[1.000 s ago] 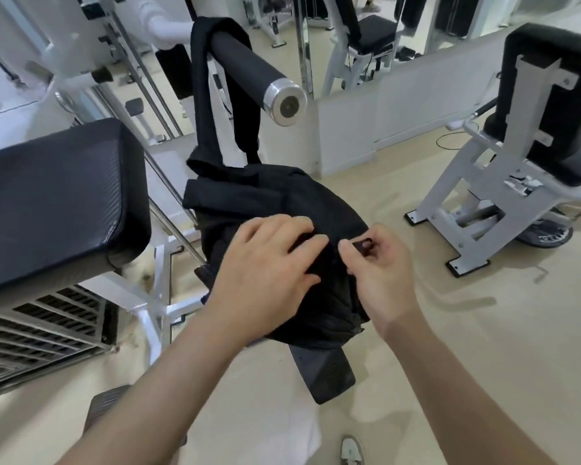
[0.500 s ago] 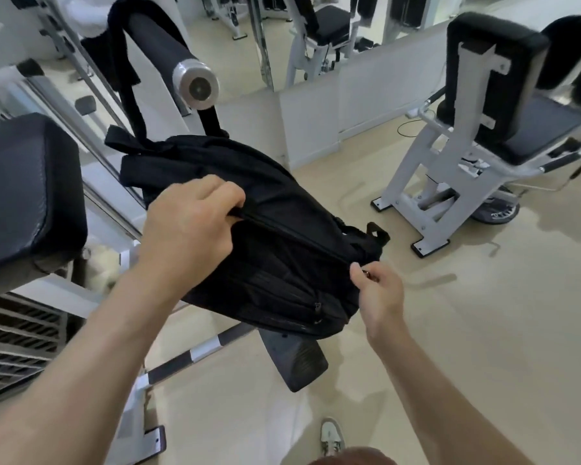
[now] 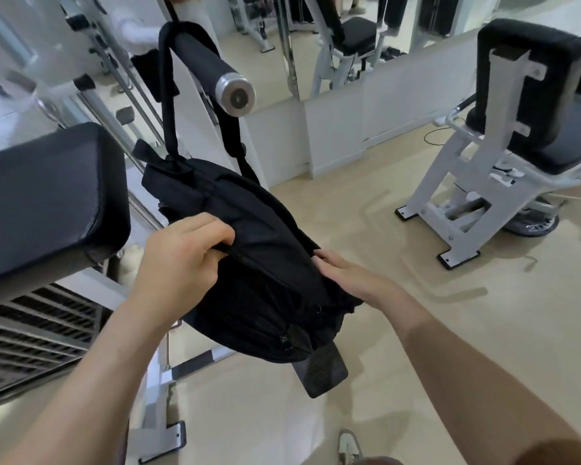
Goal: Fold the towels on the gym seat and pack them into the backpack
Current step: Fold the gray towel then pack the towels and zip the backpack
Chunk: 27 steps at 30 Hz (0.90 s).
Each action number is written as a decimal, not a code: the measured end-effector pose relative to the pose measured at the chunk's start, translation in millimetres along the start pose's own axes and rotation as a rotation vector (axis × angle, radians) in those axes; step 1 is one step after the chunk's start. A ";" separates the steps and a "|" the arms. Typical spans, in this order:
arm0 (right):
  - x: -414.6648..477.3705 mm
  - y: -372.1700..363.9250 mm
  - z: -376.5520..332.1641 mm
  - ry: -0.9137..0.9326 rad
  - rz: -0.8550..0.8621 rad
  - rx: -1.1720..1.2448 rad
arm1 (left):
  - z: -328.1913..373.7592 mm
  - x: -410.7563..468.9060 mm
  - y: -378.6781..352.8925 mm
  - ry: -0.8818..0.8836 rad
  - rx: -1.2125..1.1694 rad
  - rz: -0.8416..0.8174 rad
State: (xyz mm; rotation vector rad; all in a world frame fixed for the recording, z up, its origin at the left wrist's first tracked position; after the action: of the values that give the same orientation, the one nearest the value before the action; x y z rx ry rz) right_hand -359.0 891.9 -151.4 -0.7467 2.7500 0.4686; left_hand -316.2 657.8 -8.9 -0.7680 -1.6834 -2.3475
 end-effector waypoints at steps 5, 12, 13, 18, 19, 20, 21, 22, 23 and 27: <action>27.8 -31.3 -23.8 0.224 0.334 -0.193 | -19.3 -17.7 17.8 0.024 -0.008 0.008; 72.6 -41.6 -91.5 0.356 0.073 -0.186 | -44.9 -51.6 51.9 0.130 0.025 0.012; 73.5 -49.8 -95.8 0.334 0.024 -0.098 | -49.0 -54.0 56.9 0.174 0.045 -0.027; 27.5 -70.2 -146.8 0.536 0.103 0.158 | -66.9 -50.0 83.3 0.439 0.069 -0.105; 11.5 -68.6 -165.3 0.641 0.123 0.097 | -60.0 -45.4 82.7 0.453 -0.021 -0.090; -3.4 -65.7 -183.0 0.741 0.149 0.001 | -47.1 -37.3 78.3 0.425 -0.092 -0.112; -16.5 -62.4 -197.9 0.829 0.170 -0.101 | -31.8 -27.7 69.7 0.391 -0.144 -0.152; -26.3 -59.6 -209.5 0.888 0.186 -0.198 | -16.7 -18.1 59.6 0.375 -0.211 -0.176; -32.8 -56.0 -217.7 0.920 0.197 -0.291 | -4.2 -7.7 50.8 0.384 -0.297 -0.151; -37.3 -33.5 -220.3 1.044 0.328 -0.686 | 11.0 27.3 32.9 0.353 -0.420 0.127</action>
State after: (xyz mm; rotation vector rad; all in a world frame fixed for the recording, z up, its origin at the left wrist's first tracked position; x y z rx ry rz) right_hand -344.7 799.8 54.4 -0.8326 3.7297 1.5094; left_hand -322.7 660.7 34.6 -0.4570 -0.9897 -2.5859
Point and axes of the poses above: each hand's wrist, its own x-axis towards the middle knuckle, its own y-axis out of the back of the hand, z = x × y, the point moved 1 cm from there along x, towards the middle knuckle, and after that the axes turned 13 degrees about y, right-handed, at the moved point
